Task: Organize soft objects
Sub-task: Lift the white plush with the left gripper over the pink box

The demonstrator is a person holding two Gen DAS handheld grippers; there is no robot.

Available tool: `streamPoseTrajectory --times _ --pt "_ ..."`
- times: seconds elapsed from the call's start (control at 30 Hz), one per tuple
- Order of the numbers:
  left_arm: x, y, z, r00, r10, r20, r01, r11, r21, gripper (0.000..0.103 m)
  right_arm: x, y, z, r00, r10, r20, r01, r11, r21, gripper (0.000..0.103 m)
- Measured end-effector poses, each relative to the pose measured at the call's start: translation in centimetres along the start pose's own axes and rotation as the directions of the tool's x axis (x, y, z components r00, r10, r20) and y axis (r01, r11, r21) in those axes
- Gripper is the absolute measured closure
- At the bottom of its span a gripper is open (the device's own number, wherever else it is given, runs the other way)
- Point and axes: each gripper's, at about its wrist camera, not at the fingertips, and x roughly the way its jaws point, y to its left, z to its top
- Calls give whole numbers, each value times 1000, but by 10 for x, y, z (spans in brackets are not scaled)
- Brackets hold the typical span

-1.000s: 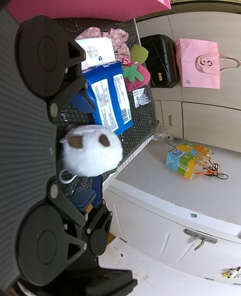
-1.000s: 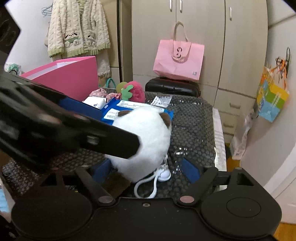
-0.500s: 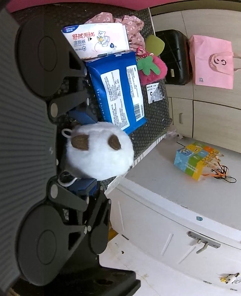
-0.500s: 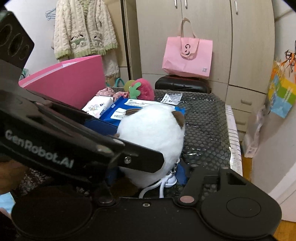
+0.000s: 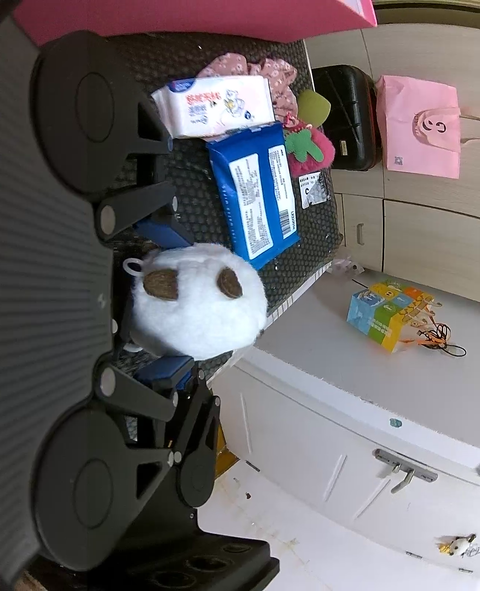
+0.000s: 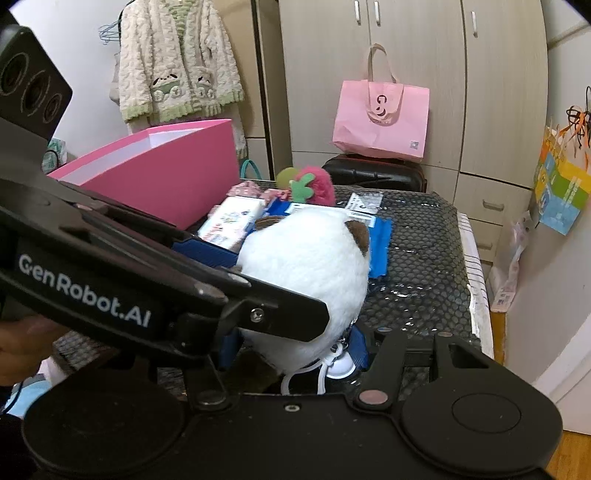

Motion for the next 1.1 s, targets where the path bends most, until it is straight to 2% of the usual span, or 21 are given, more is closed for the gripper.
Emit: streamPoseTrajectory --times 0.27,0.6,0.77,1.1 --pt "-36 -11 -20 999 34 -1 -34 999 29 41 -23 34 -1 1000 2 -22 -2 1000 -15 41" --pt "-92 -12 -44 1000 31 -2 -31 999 15 41 -56 82 -4 999 24 -40 -25 999 -29 41" --pt "-124 -12 -55 999 31 25 -32 999 12 41 -74 103 -1 997 68 -28 -69 997 -27 41" --pt "-182 -6 -69 996 81 49 -82 996 17 42 -92 148 9 987 160 -16 -161 984 -79 41"
